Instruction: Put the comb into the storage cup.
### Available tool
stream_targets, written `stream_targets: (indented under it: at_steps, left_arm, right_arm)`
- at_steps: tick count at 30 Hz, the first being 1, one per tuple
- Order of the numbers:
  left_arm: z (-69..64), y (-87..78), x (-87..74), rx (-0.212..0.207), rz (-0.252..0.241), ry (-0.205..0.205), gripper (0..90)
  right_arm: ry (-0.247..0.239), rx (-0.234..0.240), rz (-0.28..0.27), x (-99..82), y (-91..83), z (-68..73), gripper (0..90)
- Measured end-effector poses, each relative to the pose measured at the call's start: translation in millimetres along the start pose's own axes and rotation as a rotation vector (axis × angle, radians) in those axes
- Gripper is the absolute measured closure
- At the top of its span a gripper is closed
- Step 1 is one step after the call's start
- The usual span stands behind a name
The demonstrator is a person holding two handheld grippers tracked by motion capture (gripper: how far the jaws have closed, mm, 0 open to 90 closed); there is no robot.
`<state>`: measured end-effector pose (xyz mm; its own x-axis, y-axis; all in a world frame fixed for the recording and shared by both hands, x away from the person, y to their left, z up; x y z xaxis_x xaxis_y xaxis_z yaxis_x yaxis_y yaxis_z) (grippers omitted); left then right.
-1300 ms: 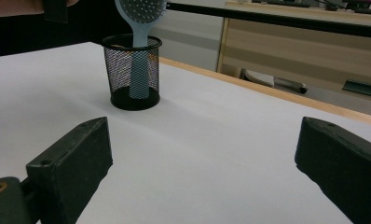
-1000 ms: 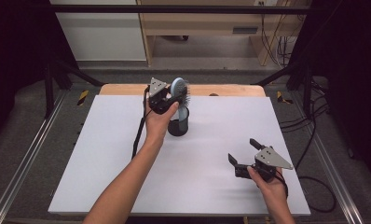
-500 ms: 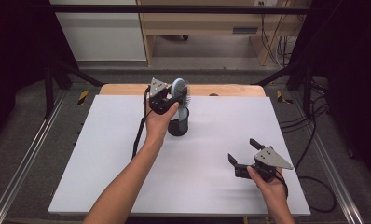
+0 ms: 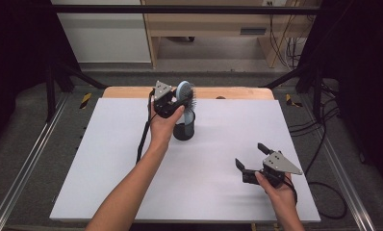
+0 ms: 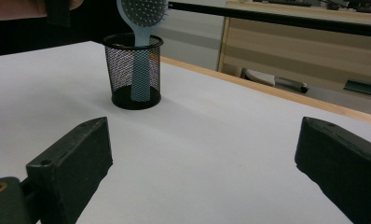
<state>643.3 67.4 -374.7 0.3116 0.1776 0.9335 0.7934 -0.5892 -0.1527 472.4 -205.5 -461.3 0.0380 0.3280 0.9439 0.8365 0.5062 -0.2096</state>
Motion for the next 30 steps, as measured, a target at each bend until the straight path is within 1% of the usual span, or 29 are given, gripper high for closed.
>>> stream_targets:
  at_steps: [20,30]
  left_arm:
    - [8.0,-3.2,1.6,0.011,0.003,-0.020,49.5]
    - [12.2,-4.8,2.3,0.010,0.007,-0.028,49.3]
  right_arm:
    - [0.001,0.001,0.002,-0.2,0.5,0.5,4.0]
    - [0.002,0.002,0.004,-0.3,0.9,1.1,3.9]
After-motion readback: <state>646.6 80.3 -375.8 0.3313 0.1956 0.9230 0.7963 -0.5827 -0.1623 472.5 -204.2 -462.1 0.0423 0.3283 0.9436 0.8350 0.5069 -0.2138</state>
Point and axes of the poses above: each handheld gripper's, and its own axes: y roughly forward along the jaws, x roughly out of its top, z roughly to its left, the point moved 5 cm from there along y, roughly forward along the jaws, and after that the axes turned 11 degrees about -y, right-handed, at the moved point
